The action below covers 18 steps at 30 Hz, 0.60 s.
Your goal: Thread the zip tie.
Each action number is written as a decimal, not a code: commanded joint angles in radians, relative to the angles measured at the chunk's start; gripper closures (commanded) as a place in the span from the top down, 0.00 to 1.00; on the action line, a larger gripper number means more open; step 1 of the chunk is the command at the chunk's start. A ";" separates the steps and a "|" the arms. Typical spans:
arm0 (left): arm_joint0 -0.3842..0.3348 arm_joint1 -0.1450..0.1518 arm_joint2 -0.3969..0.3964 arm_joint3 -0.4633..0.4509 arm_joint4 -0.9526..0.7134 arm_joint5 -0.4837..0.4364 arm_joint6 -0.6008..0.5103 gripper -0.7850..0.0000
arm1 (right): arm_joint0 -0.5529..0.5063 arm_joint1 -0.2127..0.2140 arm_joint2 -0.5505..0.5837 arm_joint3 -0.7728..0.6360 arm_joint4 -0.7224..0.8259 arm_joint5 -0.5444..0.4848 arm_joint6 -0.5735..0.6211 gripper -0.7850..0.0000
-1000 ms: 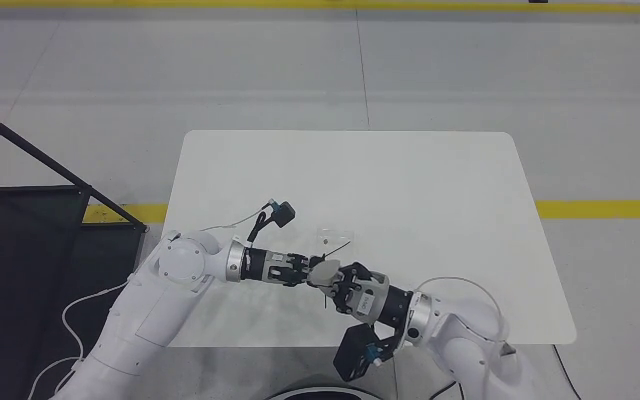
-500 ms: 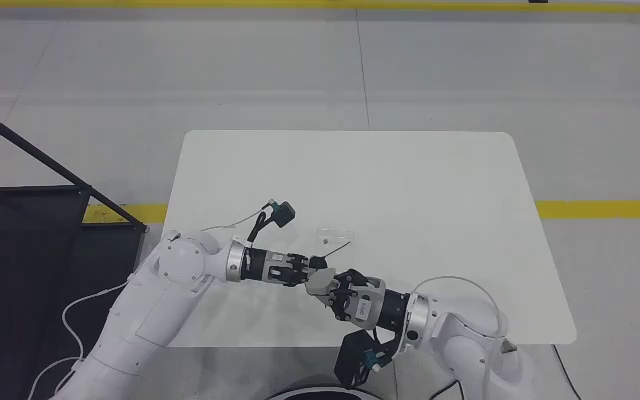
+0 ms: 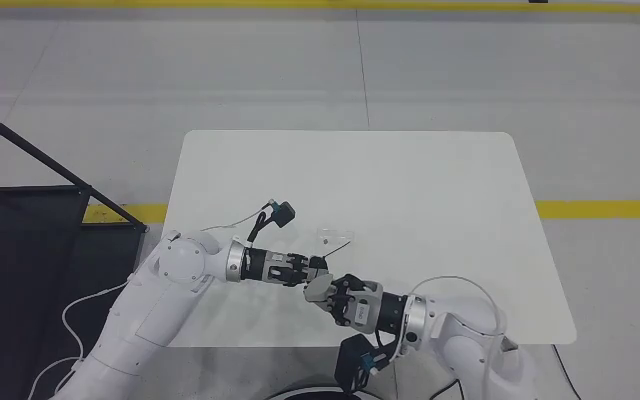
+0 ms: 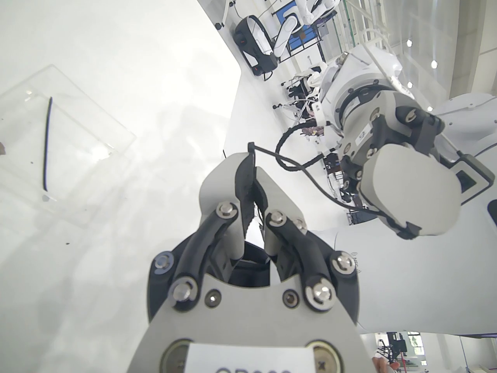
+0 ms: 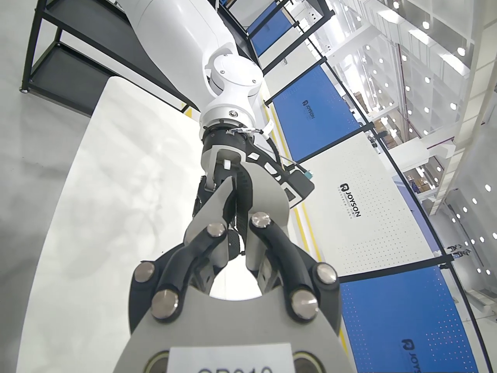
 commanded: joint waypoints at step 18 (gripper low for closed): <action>0.029 0.006 -0.011 -0.035 0.035 0.009 0.054 0.00 | 0.010 0.011 -0.011 -0.001 0.007 -0.029 0.022 0.00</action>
